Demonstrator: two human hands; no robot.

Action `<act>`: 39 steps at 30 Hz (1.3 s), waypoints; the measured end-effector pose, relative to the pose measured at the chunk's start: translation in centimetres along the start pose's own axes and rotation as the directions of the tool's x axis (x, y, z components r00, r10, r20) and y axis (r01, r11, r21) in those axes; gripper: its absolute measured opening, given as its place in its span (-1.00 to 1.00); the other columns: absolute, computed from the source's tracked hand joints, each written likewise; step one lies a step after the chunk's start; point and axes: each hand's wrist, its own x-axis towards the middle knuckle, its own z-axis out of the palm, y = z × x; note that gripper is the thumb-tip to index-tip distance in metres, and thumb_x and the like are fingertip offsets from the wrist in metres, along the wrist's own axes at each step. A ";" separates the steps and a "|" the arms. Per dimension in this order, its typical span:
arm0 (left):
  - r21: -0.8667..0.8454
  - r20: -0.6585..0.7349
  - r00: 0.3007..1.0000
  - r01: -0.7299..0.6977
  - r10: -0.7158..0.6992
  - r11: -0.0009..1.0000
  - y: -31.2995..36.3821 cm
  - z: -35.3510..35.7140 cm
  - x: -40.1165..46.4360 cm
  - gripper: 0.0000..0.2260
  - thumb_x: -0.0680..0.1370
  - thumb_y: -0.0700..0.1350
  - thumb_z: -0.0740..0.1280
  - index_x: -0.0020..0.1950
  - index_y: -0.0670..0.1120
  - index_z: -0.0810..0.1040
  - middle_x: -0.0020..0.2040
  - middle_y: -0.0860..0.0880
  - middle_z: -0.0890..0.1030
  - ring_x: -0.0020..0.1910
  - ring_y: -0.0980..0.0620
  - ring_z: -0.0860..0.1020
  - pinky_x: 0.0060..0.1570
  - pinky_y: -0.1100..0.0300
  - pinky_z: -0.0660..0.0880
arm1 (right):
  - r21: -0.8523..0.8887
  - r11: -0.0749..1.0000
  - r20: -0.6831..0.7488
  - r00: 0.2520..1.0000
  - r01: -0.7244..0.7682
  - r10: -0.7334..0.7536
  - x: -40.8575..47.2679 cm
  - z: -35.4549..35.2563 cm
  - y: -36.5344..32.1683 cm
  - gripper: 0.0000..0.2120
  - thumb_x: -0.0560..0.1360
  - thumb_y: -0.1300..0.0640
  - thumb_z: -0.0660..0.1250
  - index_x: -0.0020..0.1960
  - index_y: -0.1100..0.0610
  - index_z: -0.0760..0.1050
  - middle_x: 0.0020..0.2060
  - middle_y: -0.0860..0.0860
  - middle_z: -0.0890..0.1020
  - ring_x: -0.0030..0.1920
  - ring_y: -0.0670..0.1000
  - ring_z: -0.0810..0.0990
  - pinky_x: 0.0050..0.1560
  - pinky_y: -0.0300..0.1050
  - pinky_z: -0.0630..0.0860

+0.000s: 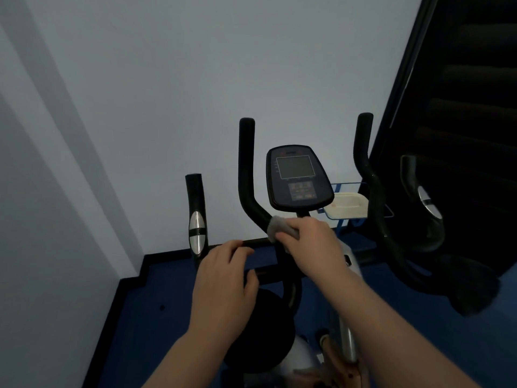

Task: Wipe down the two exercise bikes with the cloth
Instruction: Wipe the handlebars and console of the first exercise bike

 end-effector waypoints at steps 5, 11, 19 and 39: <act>0.031 -0.020 0.999 0.035 -0.034 0.999 -0.3 0.1 -0.9 -0.72 0.52 -0.13 0.34 0.24 -0.01 0.55 0.24 0.08 0.50 0.24 0.10 0.41 0.24 0.20 0.31 | -0.083 0.996 0.200 0.980 0.024 -0.007 -3.3 -2.1 2.8 -0.76 0.48 0.02 0.37 -0.35 0.00 0.54 -0.36 -0.07 0.53 -0.30 -0.16 0.48 -0.36 -0.31 0.33; 0.013 -0.003 0.999 0.050 -0.050 0.999 -0.5 0.2 -1.3 -0.75 0.55 -0.11 0.32 0.22 -0.01 0.57 0.28 0.06 0.52 0.26 0.07 0.45 0.27 0.13 0.36 | 0.073 0.996 -0.063 0.997 0.042 -0.037 -1.8 -0.2 1.0 -0.86 0.56 -0.04 0.29 0.00 -0.07 0.61 -0.17 -0.08 0.53 -0.13 -0.04 0.52 -0.15 -0.09 0.45; 0.016 0.024 0.999 0.046 -0.046 0.999 -1.0 0.5 -1.2 -0.70 0.60 -0.11 0.22 0.31 0.03 0.51 0.39 0.11 0.43 0.39 0.15 0.33 0.47 0.16 -0.01 | 0.156 0.980 -0.042 0.992 0.122 -0.117 -9.6 1.1 5.0 -0.85 0.53 -0.01 0.33 0.07 -0.10 0.61 -0.17 -0.17 0.49 -0.14 -0.20 0.49 -0.16 -0.17 0.50; -0.016 -0.076 0.995 0.065 -0.066 0.998 -0.4 0.5 -1.3 -0.80 0.53 -0.25 0.28 0.04 -0.06 0.64 -0.02 0.07 0.63 -0.04 0.08 0.51 0.03 0.20 0.40 | 0.402 0.912 -0.300 0.953 0.081 0.048 -6.0 2.6 4.3 -0.91 0.52 0.05 0.38 -0.01 -0.04 0.64 -0.21 -0.11 0.59 -0.14 -0.25 0.52 -0.16 -0.47 0.37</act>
